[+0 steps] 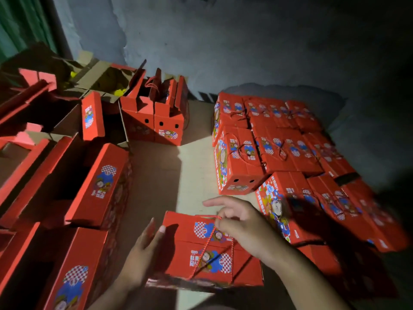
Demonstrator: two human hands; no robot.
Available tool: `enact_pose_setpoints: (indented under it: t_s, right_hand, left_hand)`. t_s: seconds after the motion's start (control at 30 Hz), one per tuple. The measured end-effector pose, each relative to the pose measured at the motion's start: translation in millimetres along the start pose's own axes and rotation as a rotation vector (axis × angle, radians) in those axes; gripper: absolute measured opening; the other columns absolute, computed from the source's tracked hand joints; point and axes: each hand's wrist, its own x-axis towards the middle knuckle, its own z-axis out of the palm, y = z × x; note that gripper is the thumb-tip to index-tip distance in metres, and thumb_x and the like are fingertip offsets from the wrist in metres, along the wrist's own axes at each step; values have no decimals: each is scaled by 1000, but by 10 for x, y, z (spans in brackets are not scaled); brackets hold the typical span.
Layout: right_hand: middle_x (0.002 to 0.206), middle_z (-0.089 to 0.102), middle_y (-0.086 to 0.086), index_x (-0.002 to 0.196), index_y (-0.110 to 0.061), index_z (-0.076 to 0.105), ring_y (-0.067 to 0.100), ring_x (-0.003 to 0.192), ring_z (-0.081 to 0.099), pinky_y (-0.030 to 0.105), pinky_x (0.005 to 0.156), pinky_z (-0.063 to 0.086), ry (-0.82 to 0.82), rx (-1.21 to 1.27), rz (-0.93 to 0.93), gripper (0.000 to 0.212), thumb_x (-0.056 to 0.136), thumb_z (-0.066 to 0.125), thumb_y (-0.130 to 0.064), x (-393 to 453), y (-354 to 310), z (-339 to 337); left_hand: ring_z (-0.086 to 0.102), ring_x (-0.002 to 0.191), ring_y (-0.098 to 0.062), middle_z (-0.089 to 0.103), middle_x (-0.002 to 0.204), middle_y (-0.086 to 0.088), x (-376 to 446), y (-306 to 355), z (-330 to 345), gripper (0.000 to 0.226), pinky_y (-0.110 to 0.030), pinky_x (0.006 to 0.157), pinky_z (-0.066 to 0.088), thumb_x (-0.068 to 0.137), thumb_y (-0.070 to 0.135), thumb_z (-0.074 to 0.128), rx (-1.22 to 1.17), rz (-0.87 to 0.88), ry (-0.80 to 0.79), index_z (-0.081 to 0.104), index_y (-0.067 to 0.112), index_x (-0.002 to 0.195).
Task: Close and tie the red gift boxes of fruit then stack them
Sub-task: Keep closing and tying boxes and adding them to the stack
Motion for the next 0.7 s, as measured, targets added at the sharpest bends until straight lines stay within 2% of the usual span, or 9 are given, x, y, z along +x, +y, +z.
enact_pose_setpoints:
  t_s: [0.1,0.17,0.23,0.3,0.37,0.43,0.5,0.6,0.7]
  right_hand:
    - [87,65,17,107,-36,76,12,74,57,21,66,44,135,84,28,32,85,65,-16,-59,-16,-137]
    - [94,70,11,105,-28,78,5,76,60,17,66,44,225,137,31,25,92,67,-11,-90,0,-204]
    - [93,69,1,104,-22,78,1,72,58,17,64,44,279,186,22,21,94,66,-9,-106,26,-266]
    - [91,67,-2,103,-22,78,4,70,55,19,63,43,305,211,7,19,95,67,-10,-107,46,-329]
    - [82,65,-4,103,-23,78,9,66,51,20,61,41,332,212,-11,20,94,67,-9,-90,78,-411]
    - [68,56,-7,104,-21,78,15,64,46,24,57,37,372,228,-6,23,93,65,-6,-64,126,-510]
    - [69,52,-1,106,-20,76,20,67,43,31,58,35,410,264,7,26,93,62,-3,-44,185,-625]
    - [75,52,7,109,-22,74,21,70,45,33,66,37,458,310,30,30,93,59,-1,-46,293,-798]
    - [75,55,3,107,-23,75,17,68,50,31,69,42,495,331,71,30,92,60,-2,-53,419,-939]
  left_hand:
    - [46,137,-8,51,148,10,42,133,39,61,-35,122,29,95,52,59,63,66,22,49,27,150]
    - [44,139,-10,50,151,6,68,142,82,59,-36,122,27,98,49,54,93,77,33,49,22,150]
    - [43,141,-17,48,154,-1,75,108,174,59,-47,121,31,99,47,53,77,34,26,48,19,150]
    - [47,138,-21,48,153,-2,46,93,352,50,-51,113,41,101,46,53,26,-23,-20,50,24,145]
    - [53,130,-16,54,147,6,11,112,617,45,-48,100,51,96,52,55,17,-77,-114,53,35,138]
    - [58,125,-11,61,138,13,4,152,891,60,-48,93,55,87,64,62,57,-120,-232,52,40,141]
    - [61,119,-6,64,133,16,40,220,1136,72,-44,86,57,79,70,69,124,-135,-322,46,48,144]
    - [62,115,-8,63,131,12,150,315,1462,70,-45,82,60,78,60,68,196,-151,-347,43,53,143]
    - [61,118,-15,65,130,9,255,353,1721,57,-50,78,62,95,47,68,211,-206,-365,42,52,145]
